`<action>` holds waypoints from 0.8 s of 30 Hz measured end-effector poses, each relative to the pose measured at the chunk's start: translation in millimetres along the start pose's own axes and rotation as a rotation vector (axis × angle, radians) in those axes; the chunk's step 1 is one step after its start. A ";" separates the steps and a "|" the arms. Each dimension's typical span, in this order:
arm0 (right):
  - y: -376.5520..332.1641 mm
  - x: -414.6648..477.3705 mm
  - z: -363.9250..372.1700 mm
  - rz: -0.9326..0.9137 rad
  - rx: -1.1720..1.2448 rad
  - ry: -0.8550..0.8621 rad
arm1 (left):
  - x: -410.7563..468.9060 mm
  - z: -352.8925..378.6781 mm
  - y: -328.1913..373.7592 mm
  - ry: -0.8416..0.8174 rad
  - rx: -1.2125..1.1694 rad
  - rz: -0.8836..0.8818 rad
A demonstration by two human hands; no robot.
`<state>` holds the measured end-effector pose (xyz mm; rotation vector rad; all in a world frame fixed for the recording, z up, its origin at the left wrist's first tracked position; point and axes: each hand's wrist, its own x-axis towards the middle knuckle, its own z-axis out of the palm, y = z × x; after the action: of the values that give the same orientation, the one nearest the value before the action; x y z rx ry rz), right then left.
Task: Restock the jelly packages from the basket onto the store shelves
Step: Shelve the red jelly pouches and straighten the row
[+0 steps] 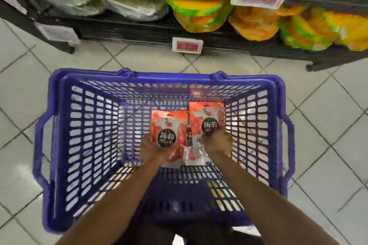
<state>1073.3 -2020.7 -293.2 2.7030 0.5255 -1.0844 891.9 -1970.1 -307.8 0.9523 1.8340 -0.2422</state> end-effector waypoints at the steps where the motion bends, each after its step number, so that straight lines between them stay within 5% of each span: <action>1: -1.6 0.9 3.1 0.001 -0.005 0.008 | 3.3 4.6 -1.4 0.062 0.003 -0.003; 8: 10.8 -25.7 -34.9 0.075 0.232 -0.180 | -38.7 -34.0 7.0 -0.151 -0.264 -0.049; 13: 21.1 -100.0 -119.9 0.051 0.784 -0.263 | -129.0 -111.4 45.7 -0.149 -0.331 0.024; 24: 12.8 -337.5 -401.1 -0.364 1.076 -0.278 | -403.2 -309.6 177.6 -0.119 -0.544 0.340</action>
<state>1105.1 -2000.6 229.8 3.2278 0.4729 -2.3498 874.1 -1881.6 223.1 0.8191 1.4829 0.3856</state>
